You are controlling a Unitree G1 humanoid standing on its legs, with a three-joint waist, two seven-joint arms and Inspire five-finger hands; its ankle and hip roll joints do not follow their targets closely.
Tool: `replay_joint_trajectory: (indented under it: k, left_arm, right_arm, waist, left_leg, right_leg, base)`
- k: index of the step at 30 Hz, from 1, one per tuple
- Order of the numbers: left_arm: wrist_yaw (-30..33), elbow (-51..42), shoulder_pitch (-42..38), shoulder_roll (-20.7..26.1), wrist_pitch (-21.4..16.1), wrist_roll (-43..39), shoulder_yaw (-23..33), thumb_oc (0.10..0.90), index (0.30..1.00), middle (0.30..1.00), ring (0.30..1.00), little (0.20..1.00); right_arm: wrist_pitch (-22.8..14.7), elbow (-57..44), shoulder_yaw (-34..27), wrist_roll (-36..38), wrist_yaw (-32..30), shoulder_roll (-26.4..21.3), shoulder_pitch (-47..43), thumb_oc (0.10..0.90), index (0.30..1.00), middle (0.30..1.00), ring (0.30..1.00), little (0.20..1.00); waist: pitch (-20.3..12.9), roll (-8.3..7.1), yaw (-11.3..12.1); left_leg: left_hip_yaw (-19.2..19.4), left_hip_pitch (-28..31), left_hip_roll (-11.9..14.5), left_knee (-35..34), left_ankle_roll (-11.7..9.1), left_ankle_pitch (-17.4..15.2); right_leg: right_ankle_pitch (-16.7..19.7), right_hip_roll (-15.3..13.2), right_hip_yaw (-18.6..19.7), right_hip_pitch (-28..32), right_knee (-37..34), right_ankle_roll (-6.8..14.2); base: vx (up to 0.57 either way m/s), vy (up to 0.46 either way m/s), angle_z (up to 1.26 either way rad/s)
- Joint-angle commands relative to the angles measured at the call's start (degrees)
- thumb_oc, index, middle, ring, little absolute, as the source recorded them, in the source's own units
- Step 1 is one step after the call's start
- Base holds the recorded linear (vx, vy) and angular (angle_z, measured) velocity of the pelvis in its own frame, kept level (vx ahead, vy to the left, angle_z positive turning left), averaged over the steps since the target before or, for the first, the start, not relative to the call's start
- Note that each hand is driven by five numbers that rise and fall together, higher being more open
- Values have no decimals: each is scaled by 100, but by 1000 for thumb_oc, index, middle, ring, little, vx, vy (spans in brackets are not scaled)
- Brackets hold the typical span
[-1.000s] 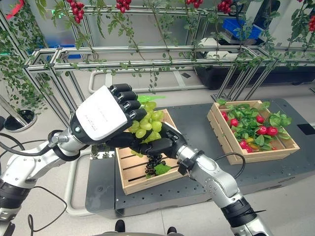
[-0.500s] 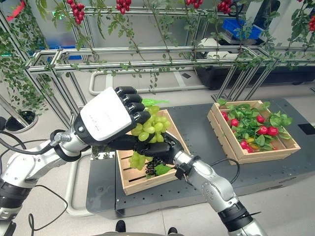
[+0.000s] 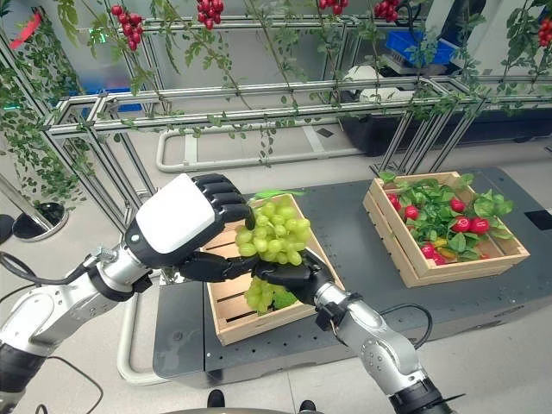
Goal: Pick up the fruits from the basket on one side to the basket on the other side
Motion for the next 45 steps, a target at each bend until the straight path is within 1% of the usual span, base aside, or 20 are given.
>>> replay_joint_trajectory:
  k: [1, 6, 9, 12, 14, 15, 17, 19, 21, 22, 23, 27, 29, 31, 33, 36, 37, 40, 42, 45]
  left_arm:
    - [127, 213, -330, -134, 61, -1547, 751, 800, 900, 900, 900, 900]
    - [-615, 90, -10, -358, -97, -2710, 1041, 800, 900, 900, 900, 900]
    - [-1372, -21, 127, -441, -136, -3693, 1113, 800, 900, 900, 900, 900]
    - [-2407, -147, 162, -569, 29, -5175, 1069, 800, 900, 900, 900, 900]
    - [-2904, -216, 155, -679, 164, -5795, 1030, 800, 900, 900, 900, 900]
    - [-3390, -299, 74, -834, 360, -6435, 869, 800, 900, 900, 900, 900]
    - [-3677, -381, -58, -1029, 561, -6809, 611, 800, 900, 900, 900, 900]
    - [-3864, -424, -132, -1162, 740, -7107, 480, 800, 900, 900, 900, 900]
    - [-4040, -481, -131, -1308, 930, -7341, 446, 800, 900, 900, 900, 900]
    - [-4077, -550, -77, -1407, 1023, -7347, 481, 800, 900, 900, 900, 900]
    - [-4147, -594, -36, -1476, 1090, -7365, 508, 800, 900, 900, 900, 900]
    - [-4713, -513, -126, -1609, 1324, -7881, 448, 800, 900, 900, 900, 900]
    - [-4989, -258, -416, -1711, 1344, -8040, 187, 800, 900, 900, 900, 900]
    - [-5351, -114, -572, -1792, 1410, -8233, 17, 800, 900, 900, 900, 900]
    - [-5377, -75, -633, -1848, 1444, -8156, -48, 800, 900, 900, 900, 900]
    - [-5196, -117, -709, -1762, 1440, -8103, -142, 800, 900, 900, 900, 900]
    - [-5115, -68, -751, -1722, 1341, -8060, -188, 800, 900, 900, 900, 900]
    - [-5097, -36, -779, -1694, 1260, -8174, -200, 800, 900, 900, 900, 900]
    - [-5072, -98, -712, -1749, 1268, -8163, -148, 800, 900, 900, 900, 900]
    - [-5078, -153, -643, -1806, 1338, -8196, -154, 800, 900, 900, 900, 900]
  right_arm:
    - [-1104, -277, -808, 455, -97, 295, -456, 400, 300, 300, 300, 300]
    - [-1073, -363, -1054, 378, -131, 344, -326, 400, 300, 300, 300, 300]
    - [-1056, -375, -1157, 325, -139, 349, -254, 400, 300, 300, 300, 300]
    - [-1081, -362, -1178, 226, -114, 364, -256, 400, 300, 300, 300, 300]
    - [-1083, -359, -1166, 176, -131, 369, -283, 400, 300, 300, 300, 300]
    - [-1085, -326, -1116, 77, -170, 371, -370, 400, 300, 300, 300, 300]
    - [-1097, -246, -1003, 15, -155, 339, -504, 400, 300, 300, 300, 300]
    - [-1058, -186, -933, 68, -85, 316, -605, 400, 300, 300, 300, 300]
    - [-932, -221, -844, 219, 68, 215, -691, 400, 300, 300, 300, 300]
    - [-831, -297, -776, 300, 145, 188, -719, 400, 300, 300, 300, 300]
    - [-791, -338, -721, 372, 157, 175, -744, 400, 300, 300, 300, 300]
    - [-990, -245, -552, 475, -61, 277, -848, 400, 300, 300, 300, 300]
    - [-1060, -84, -483, 659, 30, 539, -905, 400, 300, 300, 300, 300]
    - [-1071, 38, -550, 661, 84, 667, -831, 400, 300, 300, 300, 300]
    - [-1005, 47, -589, 648, 133, 702, -764, 400, 300, 300, 300, 300]
    - [-951, -83, -606, 687, 228, 652, -657, 400, 300, 300, 300, 300]
    - [-949, -119, -573, 708, 286, 591, -678, 400, 300, 300, 300, 300]
    - [-975, -94, -550, 795, 305, 518, -748, 400, 300, 300, 300, 300]
    - [-953, -72, -502, 754, 420, 539, -782, 400, 300, 300, 300, 300]
    - [-962, -120, -426, 676, 387, 582, -767, 400, 300, 300, 300, 300]
  waist:
    - [-374, -15, 63]
    - [-346, -31, 45]
    - [-325, -35, 30]
    - [-308, -45, 14]
    - [-294, -52, 17]
    - [-268, -60, 28]
    - [-231, -74, 81]
    - [-182, -105, 152]
    - [-67, -204, 318]
    - [-24, -250, 434]
    - [-4, -260, 498]
    - [0, -174, 472]
    - [-4, -88, 295]
    - [26, 12, 136]
    - [90, 61, 75]
    - [172, 99, 48]
    - [180, 124, 57]
    - [177, 135, 98]
    - [132, 185, 196]
    - [92, 215, 317]
  left_leg:
    - [33, 423, 231, 50, -205, -786]
    - [29, 369, 286, 50, -233, -751]
    - [40, 341, 338, 50, -258, -714]
    - [76, 323, 395, 50, -270, -680]
    - [67, 326, 406, 50, -269, -668]
    - [44, 337, 402, 50, -266, -646]
    - [-103, 364, 349, 50, -251, -616]
    - [-405, 367, 226, 198, -239, -652]
    - [-1229, 33, -233, 1180, -156, -980]
    - [-1859, -156, -668, 1638, -40, -1158]
    - [-2127, -229, -904, 1834, 49, -1267]
    - [-1921, -81, -1110, 1716, 190, -1518]
    - [-1911, 158, -1283, 1362, 355, -1619]
    - [-1836, 307, -1389, 1135, 399, -1632]
    - [-1717, 397, -1365, 1084, 390, -1621]
    - [-1358, 467, -1250, 899, 402, -1508]
    - [-1200, 513, -1189, 748, 429, -1456]
    - [-977, 521, -1153, 583, 493, -1363]
    - [-787, 453, -1113, 433, 581, -1227]
    - [-619, 395, -1063, 308, 636, -1115]
  right_leg:
    - [37, 38, -27, -196, 12, -52]
    - [31, 105, -29, -244, 12, -93]
    - [28, 167, -14, -277, 12, -126]
    - [6, 242, 43, -319, 12, -168]
    - [-3, 287, 97, -332, 12, -192]
    - [-9, 341, 172, -346, 12, -217]
    - [-13, 391, 291, -331, 12, -247]
    - [4, 406, 458, -291, 12, -264]
    - [78, 346, 866, -231, 12, -255]
    - [148, 305, 1186, -235, 12, -227]
    - [196, 280, 1402, -251, 12, -193]
    - [363, 137, 1697, -386, 19, -58]
    - [536, -18, 1896, -923, 357, 191]
    - [861, -150, 2007, -1293, 396, 279]
    - [933, -230, 1872, -1399, 309, 287]
    - [870, -332, 1345, -1470, 417, 281]
    - [844, -333, 1084, -1466, 568, 272]
    - [782, -310, 837, -1466, 995, 244]
    - [560, -314, 491, -1427, 1599, 132]
    - [305, -370, 150, -1311, 2014, 49]
  base:
    - [-33, -90, -3]
    - [-18, -84, -2]
    - [-9, -97, -3]
    - [-5, -96, -5]
    - [-16, -52, -4]
    - [-38, -26, -8]
    - [-28, 19, -18]
    - [-22, 81, -28]
    - [-85, 215, -88]
    - [-108, 285, -120]
    - [-127, 371, -127]
    - [-138, 391, -157]
    - [-266, 550, -70]
    - [-222, 448, -35]
    - [-115, 259, -50]
    - [-186, 244, -53]
    - [-159, 143, -40]
    - [-163, 86, -79]
    - [-168, 35, -91]
    - [-124, -30, -65]
